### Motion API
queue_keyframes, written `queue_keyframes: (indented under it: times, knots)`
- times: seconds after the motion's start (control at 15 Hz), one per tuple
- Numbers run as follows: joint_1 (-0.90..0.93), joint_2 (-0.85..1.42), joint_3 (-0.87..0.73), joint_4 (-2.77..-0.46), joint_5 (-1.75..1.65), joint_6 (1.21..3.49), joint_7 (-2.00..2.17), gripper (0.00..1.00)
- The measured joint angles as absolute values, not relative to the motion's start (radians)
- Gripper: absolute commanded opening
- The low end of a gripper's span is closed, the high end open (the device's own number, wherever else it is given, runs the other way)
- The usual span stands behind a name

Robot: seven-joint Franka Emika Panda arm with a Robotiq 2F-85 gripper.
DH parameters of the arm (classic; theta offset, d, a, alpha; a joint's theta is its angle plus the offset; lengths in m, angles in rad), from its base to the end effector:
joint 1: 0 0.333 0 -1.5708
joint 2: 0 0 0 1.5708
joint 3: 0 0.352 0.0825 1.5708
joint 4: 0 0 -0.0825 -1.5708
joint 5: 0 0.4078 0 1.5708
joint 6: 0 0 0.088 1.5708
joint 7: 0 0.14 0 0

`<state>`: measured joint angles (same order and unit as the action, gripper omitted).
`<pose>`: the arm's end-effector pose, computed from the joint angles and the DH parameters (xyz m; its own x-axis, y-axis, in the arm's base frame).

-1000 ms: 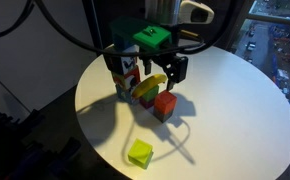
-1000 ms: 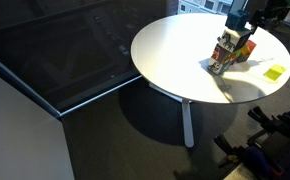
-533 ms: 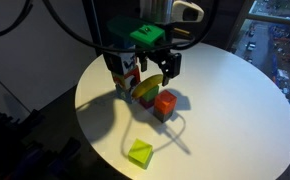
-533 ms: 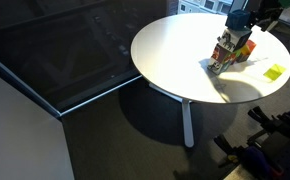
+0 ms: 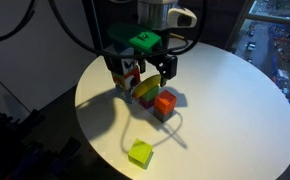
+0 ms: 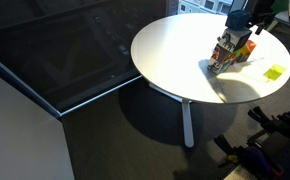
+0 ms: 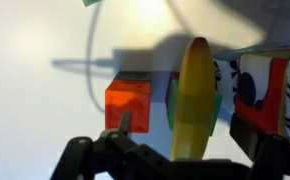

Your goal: Put the banana on the table.

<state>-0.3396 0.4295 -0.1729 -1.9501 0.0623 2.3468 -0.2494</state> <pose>0.5665 -0.3121 0.2416 0.9569 -0.2889 -0.0311 -0.2883 -0.9573 0.0213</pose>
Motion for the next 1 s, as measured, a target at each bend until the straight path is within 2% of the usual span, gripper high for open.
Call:
queue_keyframes:
  times: [1.0]
  knots:
    - [-0.334,0.482,-0.172,-1.950,0.062,2.375,-0.238,1.00]
